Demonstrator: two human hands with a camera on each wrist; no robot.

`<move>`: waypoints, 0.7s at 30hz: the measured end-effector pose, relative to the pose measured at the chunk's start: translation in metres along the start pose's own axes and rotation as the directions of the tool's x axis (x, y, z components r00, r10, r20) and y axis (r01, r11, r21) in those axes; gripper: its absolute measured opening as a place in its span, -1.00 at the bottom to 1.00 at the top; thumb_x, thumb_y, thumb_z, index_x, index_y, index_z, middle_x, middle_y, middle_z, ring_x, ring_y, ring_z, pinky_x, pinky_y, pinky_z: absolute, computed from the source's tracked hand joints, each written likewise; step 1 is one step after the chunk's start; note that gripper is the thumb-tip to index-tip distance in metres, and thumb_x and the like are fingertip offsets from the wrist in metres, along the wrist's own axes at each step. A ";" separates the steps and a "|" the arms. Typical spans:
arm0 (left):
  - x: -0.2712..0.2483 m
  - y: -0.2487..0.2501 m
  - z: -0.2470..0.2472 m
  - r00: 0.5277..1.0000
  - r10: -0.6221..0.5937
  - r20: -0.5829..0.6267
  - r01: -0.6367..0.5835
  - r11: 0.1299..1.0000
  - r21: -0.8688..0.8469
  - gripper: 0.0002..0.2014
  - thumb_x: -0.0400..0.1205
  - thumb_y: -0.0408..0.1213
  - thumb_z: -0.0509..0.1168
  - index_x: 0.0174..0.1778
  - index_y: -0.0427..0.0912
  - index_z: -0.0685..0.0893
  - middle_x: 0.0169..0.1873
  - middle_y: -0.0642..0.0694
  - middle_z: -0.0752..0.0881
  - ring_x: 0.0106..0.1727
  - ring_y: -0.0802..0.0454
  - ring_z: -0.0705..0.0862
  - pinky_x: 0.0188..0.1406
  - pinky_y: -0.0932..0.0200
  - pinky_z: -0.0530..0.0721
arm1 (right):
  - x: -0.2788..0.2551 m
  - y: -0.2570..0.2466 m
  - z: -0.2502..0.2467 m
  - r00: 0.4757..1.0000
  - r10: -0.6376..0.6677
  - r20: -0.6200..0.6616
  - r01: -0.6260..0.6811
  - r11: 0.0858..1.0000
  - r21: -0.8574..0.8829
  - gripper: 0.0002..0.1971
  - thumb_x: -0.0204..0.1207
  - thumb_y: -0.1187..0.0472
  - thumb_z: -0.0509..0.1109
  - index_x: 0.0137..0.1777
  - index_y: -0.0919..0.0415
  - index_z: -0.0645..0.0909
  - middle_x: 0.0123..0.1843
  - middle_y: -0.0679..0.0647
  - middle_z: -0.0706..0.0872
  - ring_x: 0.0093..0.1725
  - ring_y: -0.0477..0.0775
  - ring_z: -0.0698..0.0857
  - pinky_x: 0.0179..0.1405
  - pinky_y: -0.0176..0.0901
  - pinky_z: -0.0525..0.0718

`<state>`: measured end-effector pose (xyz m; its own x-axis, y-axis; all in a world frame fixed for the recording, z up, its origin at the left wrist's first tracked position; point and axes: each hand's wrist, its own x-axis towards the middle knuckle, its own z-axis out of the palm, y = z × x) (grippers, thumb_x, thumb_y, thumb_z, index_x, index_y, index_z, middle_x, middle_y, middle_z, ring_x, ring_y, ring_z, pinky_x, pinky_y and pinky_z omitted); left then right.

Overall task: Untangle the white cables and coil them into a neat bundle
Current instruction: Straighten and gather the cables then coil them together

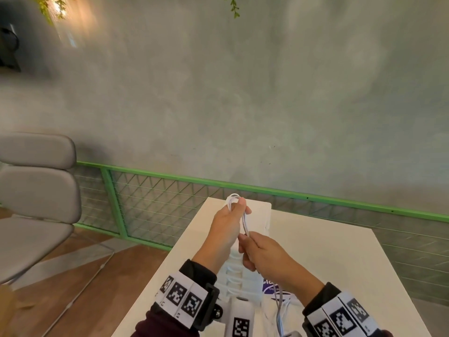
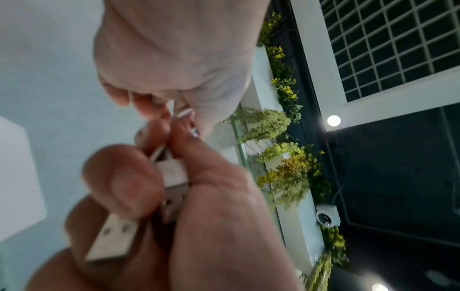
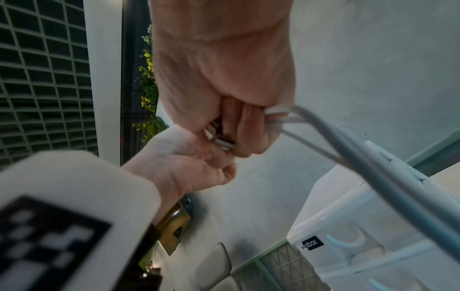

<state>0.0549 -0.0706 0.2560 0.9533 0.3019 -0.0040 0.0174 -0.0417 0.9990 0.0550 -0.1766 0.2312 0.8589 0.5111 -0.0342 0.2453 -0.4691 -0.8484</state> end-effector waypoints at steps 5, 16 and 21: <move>-0.010 -0.019 0.004 0.960 -0.111 0.256 0.184 0.942 -0.280 -0.56 0.73 -0.01 0.02 -0.33 -0.15 0.62 -0.15 -0.06 0.77 -0.42 0.12 0.63 -0.68 0.30 0.44 | 0.007 -0.006 0.001 0.999 0.029 -0.025 -0.025 0.990 0.141 -0.64 0.71 0.03 -0.08 -0.20 0.01 0.49 -0.55 -0.02 0.44 -0.75 -0.19 0.30 -0.67 -0.27 0.25; 0.035 -0.023 -0.048 0.939 -0.344 0.028 0.173 0.399 -0.900 -0.59 0.75 -0.07 0.01 -0.42 -0.13 0.36 -0.80 0.08 0.28 -0.83 0.17 0.23 -0.75 0.43 0.41 | -0.006 0.047 -0.041 0.996 0.011 0.093 0.024 0.932 -0.360 -0.67 0.63 -0.08 0.12 -0.03 -0.03 0.70 -0.41 -0.10 0.64 -0.44 -0.23 0.47 -0.42 -0.42 0.36; 0.029 -0.027 -0.025 0.958 -0.286 -0.038 0.195 0.739 -0.645 -0.59 0.71 0.02 0.07 -0.38 -0.16 0.37 -0.76 0.07 0.32 -0.77 0.16 0.28 -0.61 0.21 0.41 | -0.021 0.025 -0.041 0.930 0.089 0.355 0.178 0.737 -0.652 -0.65 0.56 -0.16 0.22 -0.29 -0.03 0.69 -0.55 -0.34 0.59 -0.45 -0.21 0.45 -0.41 -0.32 0.34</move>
<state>0.0745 -0.0366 0.2299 0.8965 0.3369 -0.2877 0.0044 0.6425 0.7662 0.0613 -0.2290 0.2329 0.6611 0.6897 -0.2954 0.6269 -0.7241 -0.2875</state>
